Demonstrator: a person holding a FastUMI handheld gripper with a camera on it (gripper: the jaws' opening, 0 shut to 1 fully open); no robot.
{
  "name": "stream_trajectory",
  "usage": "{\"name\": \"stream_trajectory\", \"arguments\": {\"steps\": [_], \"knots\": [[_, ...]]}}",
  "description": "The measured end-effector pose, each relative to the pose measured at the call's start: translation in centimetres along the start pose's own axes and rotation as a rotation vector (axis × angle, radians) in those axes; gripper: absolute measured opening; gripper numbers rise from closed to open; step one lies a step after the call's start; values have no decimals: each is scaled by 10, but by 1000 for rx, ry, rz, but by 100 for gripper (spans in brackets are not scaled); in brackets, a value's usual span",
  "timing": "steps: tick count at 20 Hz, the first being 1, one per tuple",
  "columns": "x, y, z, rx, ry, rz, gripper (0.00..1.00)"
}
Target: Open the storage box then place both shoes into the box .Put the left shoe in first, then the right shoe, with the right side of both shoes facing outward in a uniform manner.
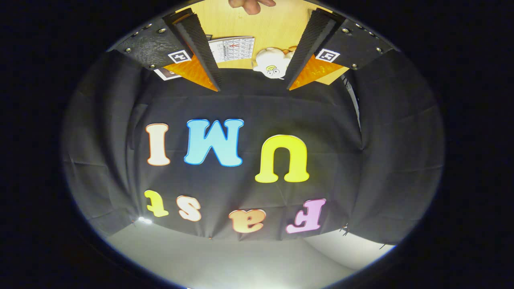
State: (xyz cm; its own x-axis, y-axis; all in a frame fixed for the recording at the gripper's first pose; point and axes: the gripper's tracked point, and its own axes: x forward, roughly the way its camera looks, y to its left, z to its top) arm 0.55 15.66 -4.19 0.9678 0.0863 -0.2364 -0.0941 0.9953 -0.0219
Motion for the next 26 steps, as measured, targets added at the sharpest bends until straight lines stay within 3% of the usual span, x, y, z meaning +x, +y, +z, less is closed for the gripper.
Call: {"name": "stream_trajectory", "arguments": {"steps": [8,26], "knots": [[-2,-61,15,41,-38,-41,97],[30,-81,15,74,-20,42,97]]}}
